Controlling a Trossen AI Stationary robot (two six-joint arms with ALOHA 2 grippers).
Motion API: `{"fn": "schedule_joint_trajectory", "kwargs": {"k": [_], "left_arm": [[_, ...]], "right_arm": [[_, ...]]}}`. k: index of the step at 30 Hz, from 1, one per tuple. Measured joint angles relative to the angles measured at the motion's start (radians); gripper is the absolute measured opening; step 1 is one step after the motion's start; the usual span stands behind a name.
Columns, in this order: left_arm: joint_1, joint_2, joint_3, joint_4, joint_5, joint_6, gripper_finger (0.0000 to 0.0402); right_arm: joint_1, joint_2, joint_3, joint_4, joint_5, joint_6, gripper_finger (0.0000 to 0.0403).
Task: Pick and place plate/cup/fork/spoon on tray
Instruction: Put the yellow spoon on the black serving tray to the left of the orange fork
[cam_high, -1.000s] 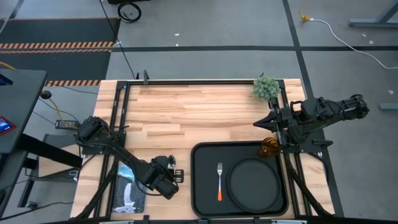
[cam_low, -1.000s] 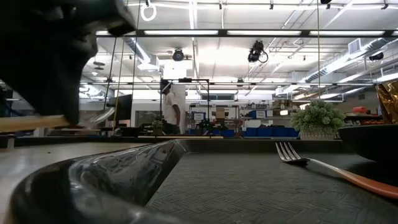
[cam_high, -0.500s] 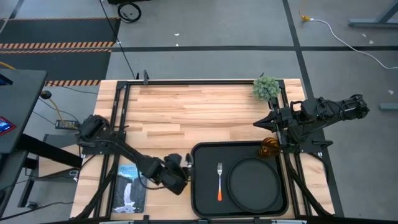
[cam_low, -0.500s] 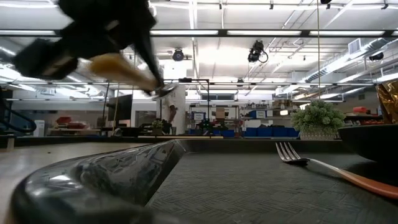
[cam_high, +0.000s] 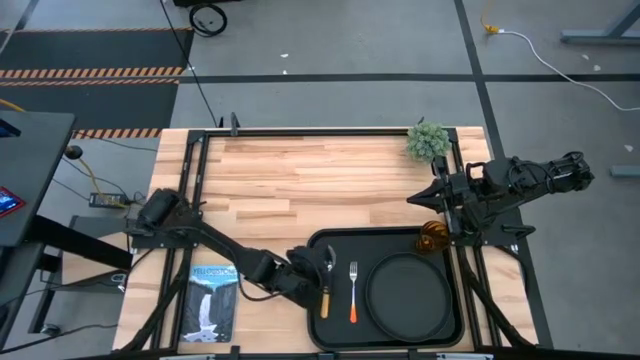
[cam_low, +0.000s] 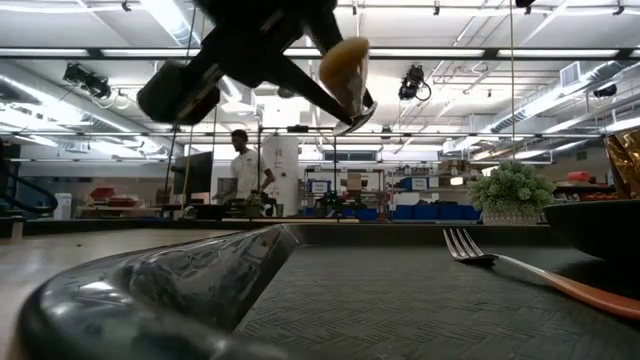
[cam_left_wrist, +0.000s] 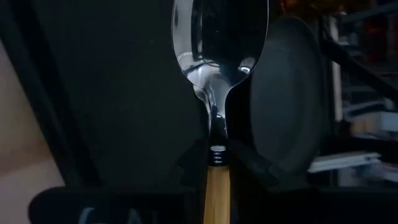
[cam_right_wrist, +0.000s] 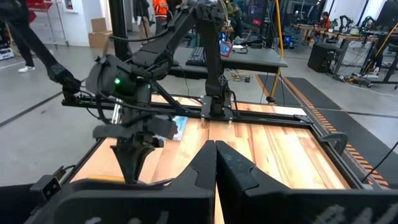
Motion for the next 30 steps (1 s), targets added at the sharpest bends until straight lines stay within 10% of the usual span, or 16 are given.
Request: {"fn": "schedule_joint_trajectory", "kwargs": {"k": [17,30], "left_arm": [[0.017,0.254,0.362,-0.286,0.068,-0.001,0.0059],[0.027,0.319,0.388,-0.302,0.139,-0.071,0.006]], "right_arm": [[0.0,0.0,0.0,0.005,0.0,0.0,0.0009],[0.0,0.0,0.0,0.006,0.0,0.0,0.0009]]}}
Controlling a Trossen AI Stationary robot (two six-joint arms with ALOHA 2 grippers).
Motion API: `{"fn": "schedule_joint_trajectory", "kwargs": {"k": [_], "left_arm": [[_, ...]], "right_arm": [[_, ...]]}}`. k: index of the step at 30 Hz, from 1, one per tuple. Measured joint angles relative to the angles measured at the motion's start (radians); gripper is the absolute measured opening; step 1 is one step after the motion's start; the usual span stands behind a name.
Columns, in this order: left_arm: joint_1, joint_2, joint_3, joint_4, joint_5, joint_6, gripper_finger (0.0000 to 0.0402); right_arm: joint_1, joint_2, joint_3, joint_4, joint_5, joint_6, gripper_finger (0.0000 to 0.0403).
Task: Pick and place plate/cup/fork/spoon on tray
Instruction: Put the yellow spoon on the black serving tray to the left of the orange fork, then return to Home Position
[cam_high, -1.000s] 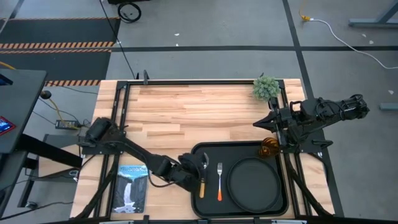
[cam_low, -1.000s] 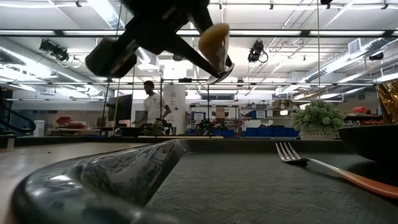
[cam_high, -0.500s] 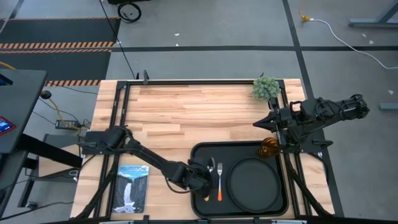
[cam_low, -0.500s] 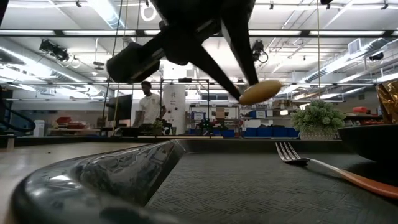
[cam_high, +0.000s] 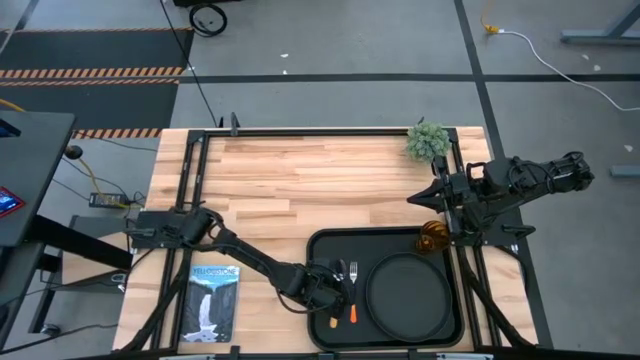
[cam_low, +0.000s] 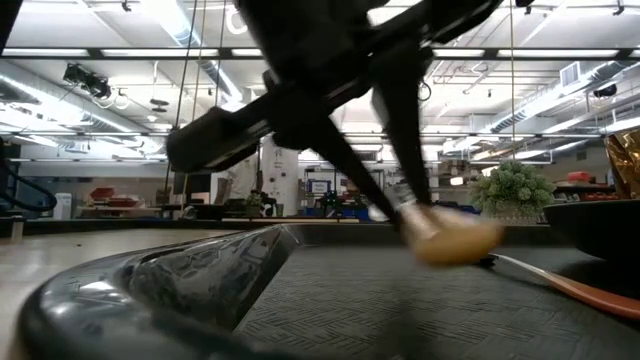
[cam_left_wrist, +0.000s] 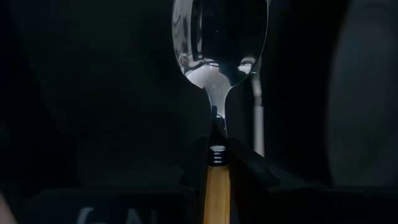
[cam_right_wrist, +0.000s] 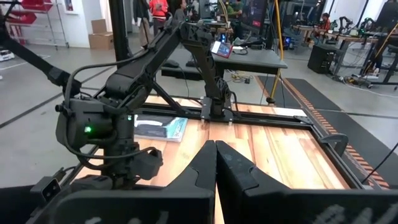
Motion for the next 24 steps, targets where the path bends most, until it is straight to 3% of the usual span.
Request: {"fn": "schedule_joint_trajectory", "kwargs": {"k": [15,24], "left_arm": [[0.0,0.001,-0.001,-0.008,-0.019,0.028,0.0127],[0.028,-0.033,0.019,-0.059,0.115,0.274,0.0127]], "right_arm": [[0.0,0.0,0.0,-0.001,0.0,0.0,0.0009],[0.0,-0.005,0.0,-0.015,-0.022,-0.008,0.0009]]}}
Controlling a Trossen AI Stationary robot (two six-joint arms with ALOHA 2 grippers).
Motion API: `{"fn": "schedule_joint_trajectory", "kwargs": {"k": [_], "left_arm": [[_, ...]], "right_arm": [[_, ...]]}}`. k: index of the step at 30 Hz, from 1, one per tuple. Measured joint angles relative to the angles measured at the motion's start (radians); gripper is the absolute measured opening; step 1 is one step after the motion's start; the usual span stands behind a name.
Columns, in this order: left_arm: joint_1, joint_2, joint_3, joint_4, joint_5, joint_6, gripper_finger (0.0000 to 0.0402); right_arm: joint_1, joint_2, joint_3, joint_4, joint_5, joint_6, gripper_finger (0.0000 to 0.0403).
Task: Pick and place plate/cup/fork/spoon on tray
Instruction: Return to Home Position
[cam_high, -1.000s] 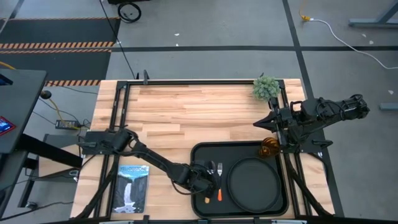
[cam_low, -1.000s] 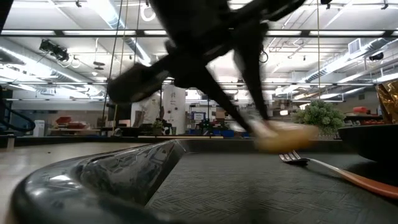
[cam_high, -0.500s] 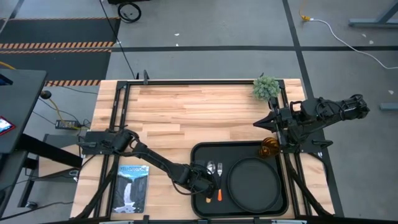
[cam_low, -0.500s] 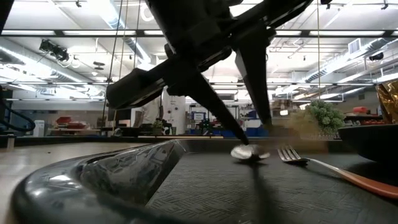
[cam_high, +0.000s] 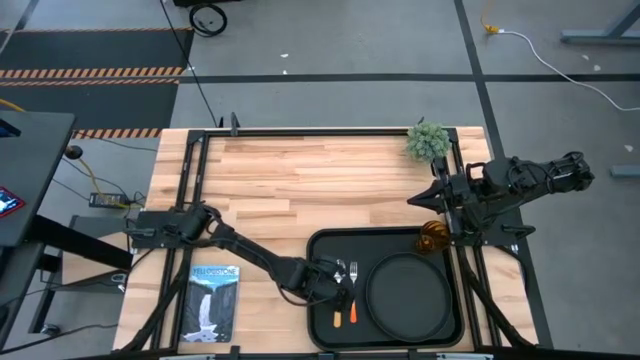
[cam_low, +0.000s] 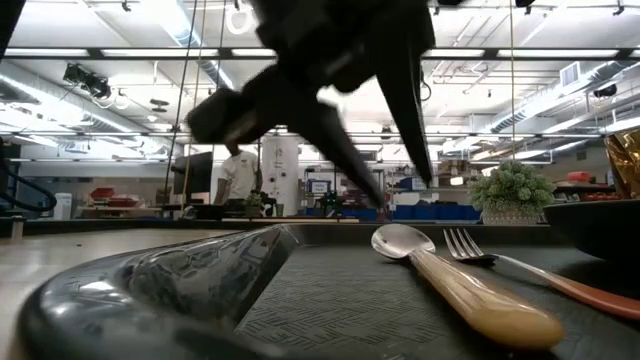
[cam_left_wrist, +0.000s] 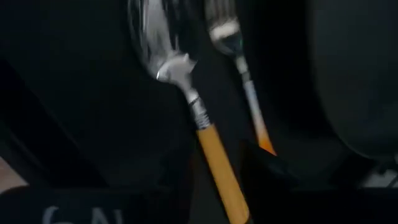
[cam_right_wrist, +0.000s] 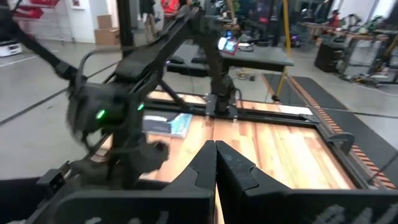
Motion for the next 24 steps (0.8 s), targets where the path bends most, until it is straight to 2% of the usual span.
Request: {"fn": "schedule_joint_trajectory", "kwargs": {"k": [5,9,12,20,24], "left_arm": [[0.024,-0.045,0.032,-0.03,0.001,0.339,0.0114],[0.036,-0.062,0.08,-0.04,-0.007,0.727,0.0103],[0.05,-0.064,0.125,-0.038,-0.053,1.005,0.0094],[0.109,-0.063,0.228,-0.023,-0.303,1.367,0.0074],[0.14,-0.064,0.254,0.003,-0.358,1.523,0.0069]], "right_arm": [[0.0,-0.049,-0.026,-0.006,-0.027,0.007,0.0009],[0.0,-0.103,-0.075,0.007,-0.027,0.017,0.0009],[0.0,-0.15,-0.126,0.028,-0.03,0.045,0.0009],[0.0,-0.287,-0.285,0.152,-0.03,0.03,0.0009],[0.0,-0.36,-0.382,0.243,-0.03,-0.02,0.0009]]}}
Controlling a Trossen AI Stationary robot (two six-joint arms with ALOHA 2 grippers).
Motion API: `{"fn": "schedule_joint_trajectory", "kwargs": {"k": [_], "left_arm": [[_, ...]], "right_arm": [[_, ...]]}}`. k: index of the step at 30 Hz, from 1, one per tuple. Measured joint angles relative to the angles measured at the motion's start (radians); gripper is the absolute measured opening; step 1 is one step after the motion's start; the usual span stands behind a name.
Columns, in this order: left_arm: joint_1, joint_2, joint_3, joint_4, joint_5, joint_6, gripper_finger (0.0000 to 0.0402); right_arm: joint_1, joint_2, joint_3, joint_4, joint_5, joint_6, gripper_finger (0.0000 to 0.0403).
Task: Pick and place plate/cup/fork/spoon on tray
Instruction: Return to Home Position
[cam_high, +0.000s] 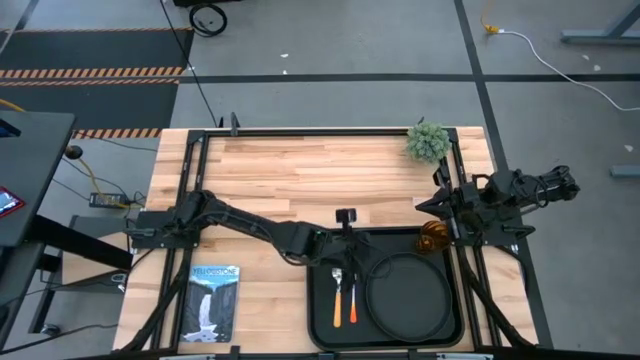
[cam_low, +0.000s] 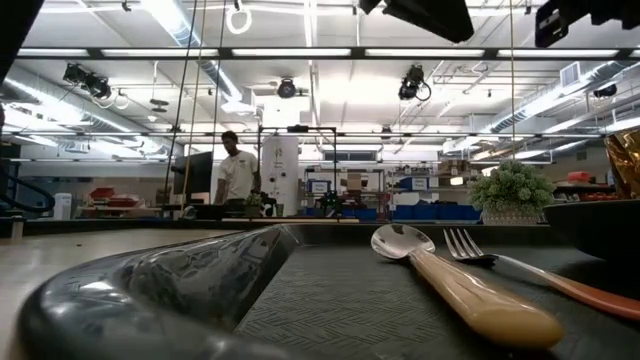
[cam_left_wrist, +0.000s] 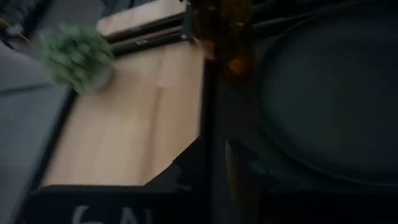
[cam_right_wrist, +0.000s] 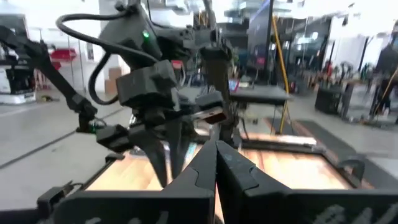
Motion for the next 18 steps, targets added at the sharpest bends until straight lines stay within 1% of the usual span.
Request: {"fn": "schedule_joint_trajectory", "kwargs": {"k": [6,9,14,18], "left_arm": [[0.052,0.0,0.029,0.002,-0.058,0.222,0.0068],[0.083,0.0,0.03,0.001,-0.062,0.364,0.0068],[0.147,0.0,0.03,0.0,-0.062,0.549,0.0064],[0.191,0.0,0.03,0.004,-0.062,0.599,0.0055]], "right_arm": [[0.0,-0.091,-0.095,0.065,-0.007,-0.027,0.0009],[-0.012,-0.119,-0.146,0.111,-0.01,-0.036,0.0006],[-0.089,-0.127,-0.23,0.262,-0.014,0.013,0.0003],[-0.158,-0.126,-0.252,0.277,-0.018,0.035,0.0002]]}}
